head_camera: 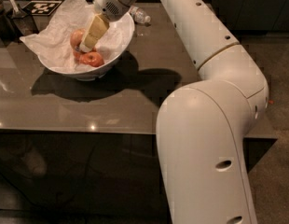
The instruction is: Pick apple from white bowl
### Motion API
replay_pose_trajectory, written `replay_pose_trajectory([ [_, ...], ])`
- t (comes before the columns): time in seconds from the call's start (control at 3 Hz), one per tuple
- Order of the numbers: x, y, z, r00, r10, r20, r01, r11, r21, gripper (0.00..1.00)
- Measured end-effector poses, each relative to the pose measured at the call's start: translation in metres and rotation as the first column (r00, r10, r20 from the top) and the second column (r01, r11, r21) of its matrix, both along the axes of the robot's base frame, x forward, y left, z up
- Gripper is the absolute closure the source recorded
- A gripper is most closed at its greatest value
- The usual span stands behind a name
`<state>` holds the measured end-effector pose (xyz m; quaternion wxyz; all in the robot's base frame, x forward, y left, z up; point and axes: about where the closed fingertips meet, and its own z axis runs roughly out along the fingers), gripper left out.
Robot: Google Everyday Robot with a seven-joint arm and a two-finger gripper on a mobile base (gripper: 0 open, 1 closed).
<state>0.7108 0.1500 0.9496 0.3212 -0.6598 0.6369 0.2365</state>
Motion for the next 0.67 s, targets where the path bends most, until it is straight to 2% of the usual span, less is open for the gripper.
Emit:
replay_pose_trajectory([
  [0.67, 0.0073, 0.0147, -0.0159, 0.9992, 0.035, -0.019, -0.035, 0.999, 0.016, 0.0],
])
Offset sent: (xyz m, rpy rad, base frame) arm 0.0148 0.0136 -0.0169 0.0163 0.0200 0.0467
